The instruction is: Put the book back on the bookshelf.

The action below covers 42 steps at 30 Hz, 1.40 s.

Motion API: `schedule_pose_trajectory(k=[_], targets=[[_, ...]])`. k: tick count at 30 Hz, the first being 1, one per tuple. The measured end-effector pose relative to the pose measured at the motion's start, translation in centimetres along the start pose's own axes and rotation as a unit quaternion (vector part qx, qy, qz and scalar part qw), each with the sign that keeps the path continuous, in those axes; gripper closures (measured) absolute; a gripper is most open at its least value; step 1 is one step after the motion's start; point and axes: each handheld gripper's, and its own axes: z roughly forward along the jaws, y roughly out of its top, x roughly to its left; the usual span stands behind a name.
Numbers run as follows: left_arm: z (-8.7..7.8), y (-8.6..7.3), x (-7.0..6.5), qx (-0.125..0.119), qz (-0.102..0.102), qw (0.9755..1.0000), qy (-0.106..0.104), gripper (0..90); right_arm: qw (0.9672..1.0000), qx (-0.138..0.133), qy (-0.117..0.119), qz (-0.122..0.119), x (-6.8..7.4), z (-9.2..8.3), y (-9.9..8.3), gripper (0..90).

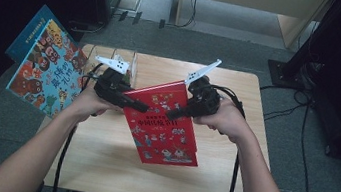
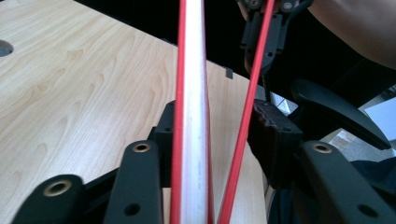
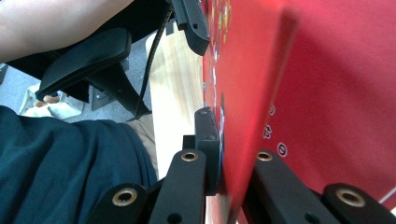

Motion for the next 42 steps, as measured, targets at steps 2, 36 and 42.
schedule_pose_trajectory(k=[2, 36, 42], targets=[[0.0, 0.2, 0.0, 0.010, 0.000, 0.9999, -0.002, 58.7, 1.0000, 0.003, 0.000, -0.003, 0.0, 0.1, 0.1, 88.9], [0.8, 3.2, -1.4, 0.108, 0.023, 0.9932, 0.037, 74.1, 0.9997, 0.006, -0.015, 0.018, -1.3, -0.1, 0.1, 80.5], [0.6, 3.6, -1.6, 0.117, 0.026, 0.9917, 0.048, 74.2, 0.9997, -0.005, -0.005, 0.024, -1.5, -0.2, 0.0, 72.6]])
